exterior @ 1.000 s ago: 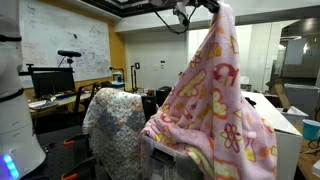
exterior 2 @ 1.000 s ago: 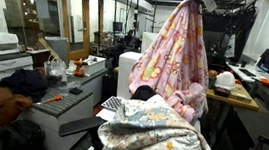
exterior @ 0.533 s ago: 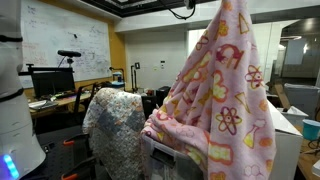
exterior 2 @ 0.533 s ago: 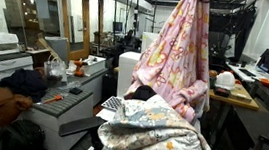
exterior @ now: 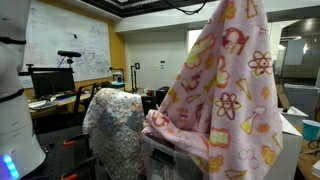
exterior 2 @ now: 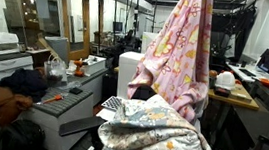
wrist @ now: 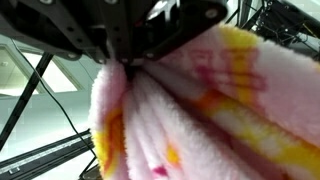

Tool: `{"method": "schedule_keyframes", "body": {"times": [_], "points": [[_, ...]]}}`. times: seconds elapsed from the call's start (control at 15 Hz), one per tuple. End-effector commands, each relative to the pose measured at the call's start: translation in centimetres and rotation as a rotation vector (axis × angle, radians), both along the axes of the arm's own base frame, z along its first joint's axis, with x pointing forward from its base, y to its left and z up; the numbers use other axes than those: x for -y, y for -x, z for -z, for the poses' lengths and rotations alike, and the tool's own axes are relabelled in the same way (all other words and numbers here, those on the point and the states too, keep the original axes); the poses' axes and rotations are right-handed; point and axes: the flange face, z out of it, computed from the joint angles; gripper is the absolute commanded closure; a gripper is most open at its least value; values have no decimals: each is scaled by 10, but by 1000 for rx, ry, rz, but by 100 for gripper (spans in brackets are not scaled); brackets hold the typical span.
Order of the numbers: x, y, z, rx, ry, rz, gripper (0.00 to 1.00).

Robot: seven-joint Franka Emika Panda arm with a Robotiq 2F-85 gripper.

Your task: Put the fleece on the boxes

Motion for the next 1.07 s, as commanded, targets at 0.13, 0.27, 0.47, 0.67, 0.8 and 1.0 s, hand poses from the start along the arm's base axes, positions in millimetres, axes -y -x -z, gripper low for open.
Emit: {"method": "schedule_keyframes", "body": {"times": [0.13, 0.27, 0.47, 0.67, 0.8, 1.0], "points": [[21, -9, -38, 82, 139, 93, 99], [20, -16, -39, 88, 180, 118, 99], [12, -25, -39, 95, 236, 145, 99], [2, -34, -28, 67, 281, 158, 99], [-3, -40, -19, 43, 306, 164, 99], [-9, -43, -4, -6, 317, 157, 71]]}}
